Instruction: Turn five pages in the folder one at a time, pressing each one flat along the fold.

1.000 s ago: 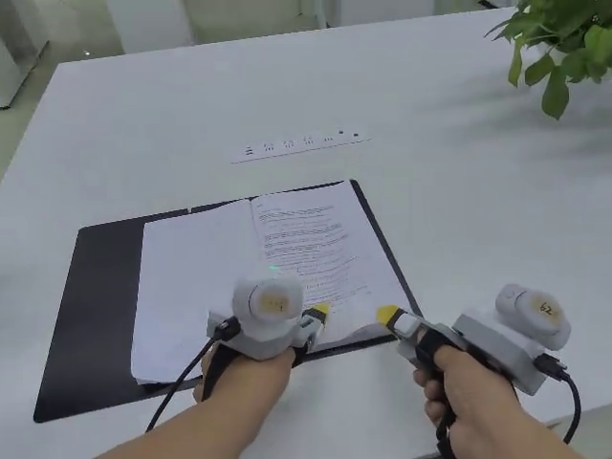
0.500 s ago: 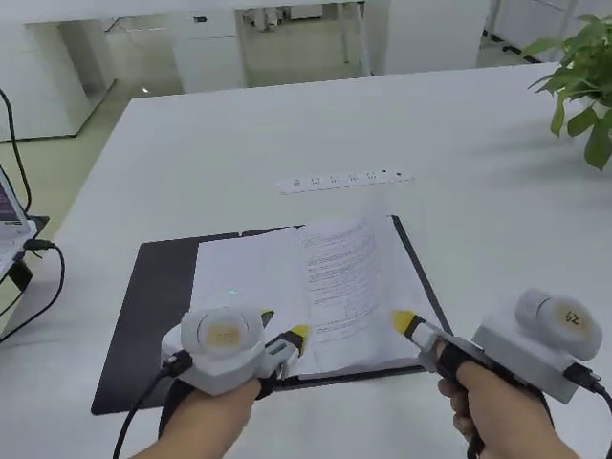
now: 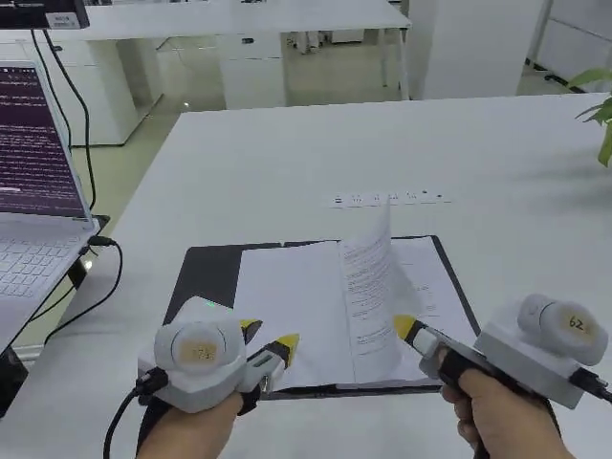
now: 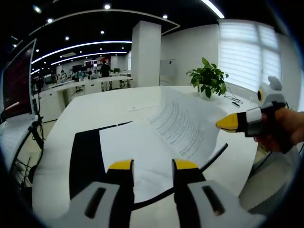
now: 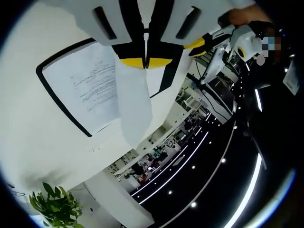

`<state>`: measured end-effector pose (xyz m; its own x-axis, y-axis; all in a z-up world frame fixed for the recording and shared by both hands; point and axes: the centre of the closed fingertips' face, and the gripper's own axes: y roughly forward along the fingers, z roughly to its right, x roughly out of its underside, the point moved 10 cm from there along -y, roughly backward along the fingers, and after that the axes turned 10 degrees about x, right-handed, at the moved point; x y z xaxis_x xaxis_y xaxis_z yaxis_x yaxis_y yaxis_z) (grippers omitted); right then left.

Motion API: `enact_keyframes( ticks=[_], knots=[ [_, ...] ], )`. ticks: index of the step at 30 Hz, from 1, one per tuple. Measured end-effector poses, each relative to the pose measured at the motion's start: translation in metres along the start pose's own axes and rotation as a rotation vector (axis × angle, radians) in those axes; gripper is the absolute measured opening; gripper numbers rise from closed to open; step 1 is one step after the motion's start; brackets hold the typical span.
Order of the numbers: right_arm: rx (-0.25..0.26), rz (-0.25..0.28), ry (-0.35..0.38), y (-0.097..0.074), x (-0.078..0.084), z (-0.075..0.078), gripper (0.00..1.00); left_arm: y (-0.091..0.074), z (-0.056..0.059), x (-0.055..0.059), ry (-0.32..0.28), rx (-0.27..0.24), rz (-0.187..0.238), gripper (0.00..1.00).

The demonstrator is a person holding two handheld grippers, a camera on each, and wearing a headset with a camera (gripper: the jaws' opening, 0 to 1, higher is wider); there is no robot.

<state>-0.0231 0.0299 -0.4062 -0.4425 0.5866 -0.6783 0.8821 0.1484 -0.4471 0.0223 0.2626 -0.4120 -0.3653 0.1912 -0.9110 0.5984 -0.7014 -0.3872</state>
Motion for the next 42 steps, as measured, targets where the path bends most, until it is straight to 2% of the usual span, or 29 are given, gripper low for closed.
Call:
enact_keyframes(
  ticks=[13,19,25,29,30,33,36,42],
  knots=[
    [-0.06,-0.059,-0.107,0.024,0.017,-0.042,0.0,-0.034,-0.032,0.007,-0.027,-0.073,0.024,0.3],
    [-0.071,-0.11,-0.158,0.037,0.03,-0.058,0.0,-0.047,-0.043,0.012,-0.042,-0.098,0.026,0.29],
    [-0.072,-0.164,-0.239,0.05,0.047,-0.074,0.0,-0.058,-0.048,0.017,-0.057,-0.113,0.033,0.29],
    [-0.032,-0.205,-0.331,0.057,0.057,-0.078,0.0,-0.065,-0.051,0.019,-0.064,-0.124,0.034,0.29],
    [-0.036,-0.211,-0.347,0.061,0.06,-0.081,0.0,-0.067,-0.052,0.02,-0.064,-0.127,0.033,0.29],
    [-0.03,-0.227,-0.356,0.066,0.066,-0.084,0.0,-0.073,-0.054,0.021,-0.072,-0.136,0.037,0.29],
    [-0.024,-0.259,-0.414,0.073,0.077,-0.085,0.0,-0.078,-0.056,0.024,-0.081,-0.143,0.039,0.29],
    [-0.01,-0.317,-0.481,0.085,0.096,-0.086,0.0,-0.086,-0.059,0.029,-0.097,-0.157,0.037,0.28]
  ],
)
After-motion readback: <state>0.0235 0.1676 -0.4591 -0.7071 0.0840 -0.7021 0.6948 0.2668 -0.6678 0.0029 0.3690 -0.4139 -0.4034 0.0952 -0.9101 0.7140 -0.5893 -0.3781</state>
